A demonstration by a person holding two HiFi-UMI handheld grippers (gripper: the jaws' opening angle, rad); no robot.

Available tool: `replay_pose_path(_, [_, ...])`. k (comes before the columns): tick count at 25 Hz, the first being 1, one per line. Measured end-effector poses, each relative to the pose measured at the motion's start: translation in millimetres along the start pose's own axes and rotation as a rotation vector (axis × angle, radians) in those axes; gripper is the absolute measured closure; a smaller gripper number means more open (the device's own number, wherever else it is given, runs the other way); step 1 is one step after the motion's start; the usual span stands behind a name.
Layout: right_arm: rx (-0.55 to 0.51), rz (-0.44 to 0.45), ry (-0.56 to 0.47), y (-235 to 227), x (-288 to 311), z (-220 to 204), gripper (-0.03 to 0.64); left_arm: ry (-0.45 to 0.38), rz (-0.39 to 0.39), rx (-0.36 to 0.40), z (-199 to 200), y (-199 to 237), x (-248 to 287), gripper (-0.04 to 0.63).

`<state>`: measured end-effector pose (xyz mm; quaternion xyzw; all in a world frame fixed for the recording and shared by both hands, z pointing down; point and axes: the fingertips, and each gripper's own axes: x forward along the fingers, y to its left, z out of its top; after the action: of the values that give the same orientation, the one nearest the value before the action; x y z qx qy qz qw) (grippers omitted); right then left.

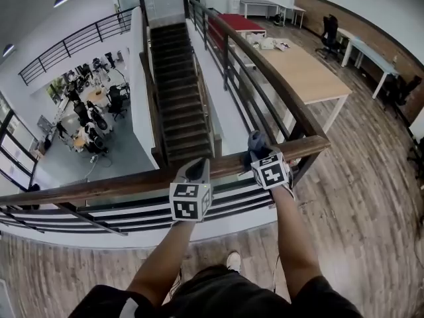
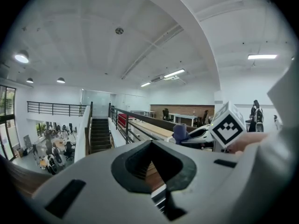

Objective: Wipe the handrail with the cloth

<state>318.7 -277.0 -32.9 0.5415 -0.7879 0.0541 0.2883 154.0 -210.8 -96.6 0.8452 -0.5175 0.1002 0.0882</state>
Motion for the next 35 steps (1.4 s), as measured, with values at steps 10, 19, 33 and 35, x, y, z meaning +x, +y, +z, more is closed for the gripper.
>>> replay_pose_path(10, [0.006, -0.047, 0.01, -97.0, -11.7, -32.6, 0.518, 0.016, -0.047, -0.015, 9.4, -62.4, 64.7, 0.597])
replay_pose_path(19, [0.017, -0.115, 0.016, -156.1, -25.0, -67.6, 0.518, 0.0, -0.063, -0.046, -1.0, -95.3, 74.1, 0.597])
replay_pose_path(33, [-0.023, -0.096, -0.122, -169.8, -58.5, -41.4, 0.518, -0.03, 0.046, -0.063, 12.4, -110.7, 23.8, 0.597])
replay_pose_path(35, [-0.037, -0.069, -0.184, -153.8, -75.7, -23.1, 0.518, -0.042, 0.072, -0.052, 14.2, -111.7, 11.8, 0.597])
